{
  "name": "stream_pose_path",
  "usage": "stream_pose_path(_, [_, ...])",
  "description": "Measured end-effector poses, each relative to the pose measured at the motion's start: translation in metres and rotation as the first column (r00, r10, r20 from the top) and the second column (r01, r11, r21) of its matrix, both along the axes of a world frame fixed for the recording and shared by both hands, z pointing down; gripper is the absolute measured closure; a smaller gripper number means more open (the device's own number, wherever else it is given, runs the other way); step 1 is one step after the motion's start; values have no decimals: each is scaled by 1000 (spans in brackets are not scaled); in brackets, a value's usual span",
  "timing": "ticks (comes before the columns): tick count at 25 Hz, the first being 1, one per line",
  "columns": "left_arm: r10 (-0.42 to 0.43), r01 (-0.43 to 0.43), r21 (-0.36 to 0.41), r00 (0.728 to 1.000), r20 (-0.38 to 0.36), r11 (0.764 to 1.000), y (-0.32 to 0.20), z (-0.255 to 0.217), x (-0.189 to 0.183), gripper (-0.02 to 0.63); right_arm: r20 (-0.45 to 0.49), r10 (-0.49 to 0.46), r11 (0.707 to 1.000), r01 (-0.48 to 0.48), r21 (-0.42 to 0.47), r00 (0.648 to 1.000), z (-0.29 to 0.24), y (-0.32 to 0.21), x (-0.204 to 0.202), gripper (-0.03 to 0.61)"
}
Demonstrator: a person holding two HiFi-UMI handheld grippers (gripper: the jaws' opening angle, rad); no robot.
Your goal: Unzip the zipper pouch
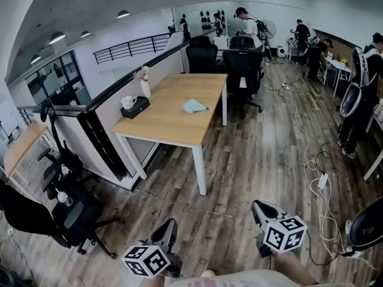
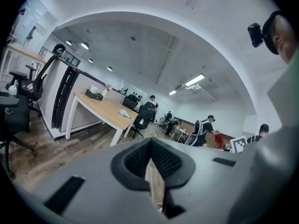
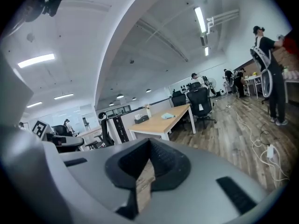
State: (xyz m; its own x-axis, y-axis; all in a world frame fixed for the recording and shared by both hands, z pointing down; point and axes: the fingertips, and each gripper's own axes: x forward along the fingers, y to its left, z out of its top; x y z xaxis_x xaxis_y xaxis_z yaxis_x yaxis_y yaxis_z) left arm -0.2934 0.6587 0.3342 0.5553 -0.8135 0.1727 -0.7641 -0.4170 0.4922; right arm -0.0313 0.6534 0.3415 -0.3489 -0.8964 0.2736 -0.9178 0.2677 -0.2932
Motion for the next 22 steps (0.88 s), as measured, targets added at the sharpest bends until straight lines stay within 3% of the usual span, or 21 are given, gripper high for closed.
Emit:
stream_pose_path(5, [26, -25, 27, 999, -19, 999, -25, 4, -4, 612, -24, 48, 998, -49, -36, 999, 14, -21, -6, 580])
stream_pose_path(12, [70, -70, -51, 998, -11, 996, -50, 33, 3, 612, -6, 59, 986, -59, -155, 998, 46, -43, -8, 580])
stream_pose_path(22, [43, -43, -94, 999, -3, 995, -137, 48, 32, 612, 34, 20, 974, -12, -228, 999, 72, -145, 7, 580])
